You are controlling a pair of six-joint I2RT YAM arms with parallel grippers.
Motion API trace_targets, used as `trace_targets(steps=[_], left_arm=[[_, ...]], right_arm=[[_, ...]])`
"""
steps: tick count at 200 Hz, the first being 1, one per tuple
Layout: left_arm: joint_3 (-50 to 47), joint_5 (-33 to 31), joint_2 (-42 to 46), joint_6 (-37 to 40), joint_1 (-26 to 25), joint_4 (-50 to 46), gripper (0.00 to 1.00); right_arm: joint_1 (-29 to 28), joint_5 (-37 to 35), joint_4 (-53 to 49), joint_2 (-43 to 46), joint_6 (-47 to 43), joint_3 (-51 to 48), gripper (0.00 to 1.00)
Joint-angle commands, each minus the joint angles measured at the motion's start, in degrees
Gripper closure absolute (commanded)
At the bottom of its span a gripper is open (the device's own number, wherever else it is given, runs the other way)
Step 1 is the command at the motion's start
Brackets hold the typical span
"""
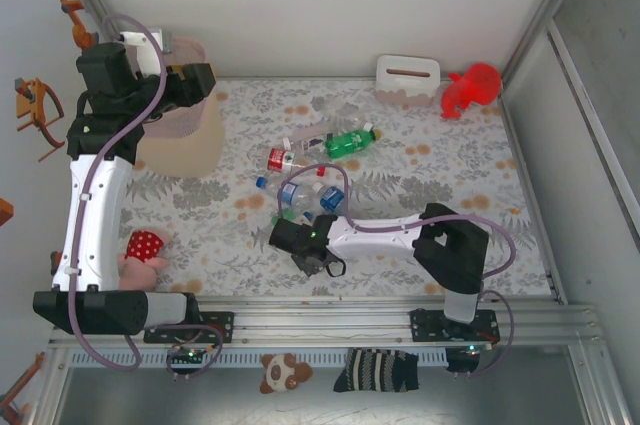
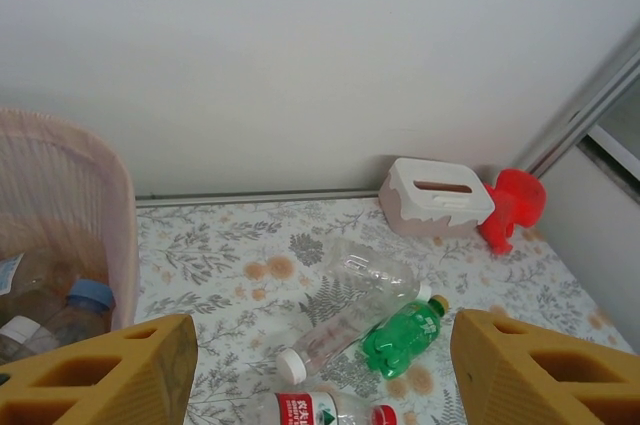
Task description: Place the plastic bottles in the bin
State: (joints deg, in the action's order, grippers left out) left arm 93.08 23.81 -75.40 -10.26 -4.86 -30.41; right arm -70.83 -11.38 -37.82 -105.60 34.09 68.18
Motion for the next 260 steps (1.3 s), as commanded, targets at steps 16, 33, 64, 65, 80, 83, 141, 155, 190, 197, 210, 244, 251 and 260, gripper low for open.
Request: trace_targets(steps=[16,33,64,65,80,83,141,155,190,197,210,244,251,260], left_arm=[[-0.62,0.09,1.79,-1.08,-0.32,1.37,0.33],[-0.64,0.90,1.87,-0.99,-0.47,1.23,0.33],[-0.30,4.81,1.35,1.60,-1.25,-0.50,0.33],[-0.28,4.87,1.37,1.71,-1.27,-0.60,0.33],[-0.42,6.90,1.26,3.34,-2.00,-1.84,0.33],[-0.44,7.27,1.29,3.71,-2.18,-2.11,0.33],[-0.09,11.43,0.74,12.00,-7.60,-12.38,0.32],[-0.35,10.93,0.62,14.06,-9.54,-15.46,0.32],[-1.66,10.73,1.05,19.26,-15.08,-20.83,0.31],[-1.83,10.68,1.17,19.93,-16.20,-21.76,0.31],[-2.24,10.99,1.28,20.52,-18.25,-23.01,0.30],[-1.90,11.08,0.64,21.68,-24.46,-26.49,0.29],[-1.70,10.99,0.55,21.77,-25.73,-27.04,0.28],[-1.46,10.99,0.25,21.69,-27.43,-27.56,0.28]], right_arm=[[-0.45,-1.51,0.65,0.73,1.30,-1.51,0.67],[-0.50,-2.49,0.09,2.54,1.23,-1.90,0.69],[-1.30,-7.14,-2.70,7.17,-2.88,-2.01,0.74],[-1.36,-7.55,-2.83,7.34,-3.06,-2.05,0.74],[-2.66,-12.10,-4.36,9.82,-9.04,-2.22,0.76],[-2.92,-12.93,-4.62,10.35,-10.34,-2.32,0.76],[-4.07,-34.01,-7.02,20.48,-43.72,-6.16,0.85],[-4.08,-35.38,-3.20,24.70,-54.66,-8.58,0.87],[-4.01,-32.81,6.65,36.24,-79.29,-13.69,0.91],[-4.02,-32.31,7.81,38.45,-83.21,-14.23,0.91],[-4.05,-31.98,9.47,41.26,-90.38,-15.21,0.93],[-4.01,-31.64,13.29,46.90,-105.93,-15.96,0.95],[-4.02,-31.63,14.46,47.76,-108.91,-15.80,0.95],[-4.04,-31.67,15.36,48.51,-112.18,-15.43,0.95]])
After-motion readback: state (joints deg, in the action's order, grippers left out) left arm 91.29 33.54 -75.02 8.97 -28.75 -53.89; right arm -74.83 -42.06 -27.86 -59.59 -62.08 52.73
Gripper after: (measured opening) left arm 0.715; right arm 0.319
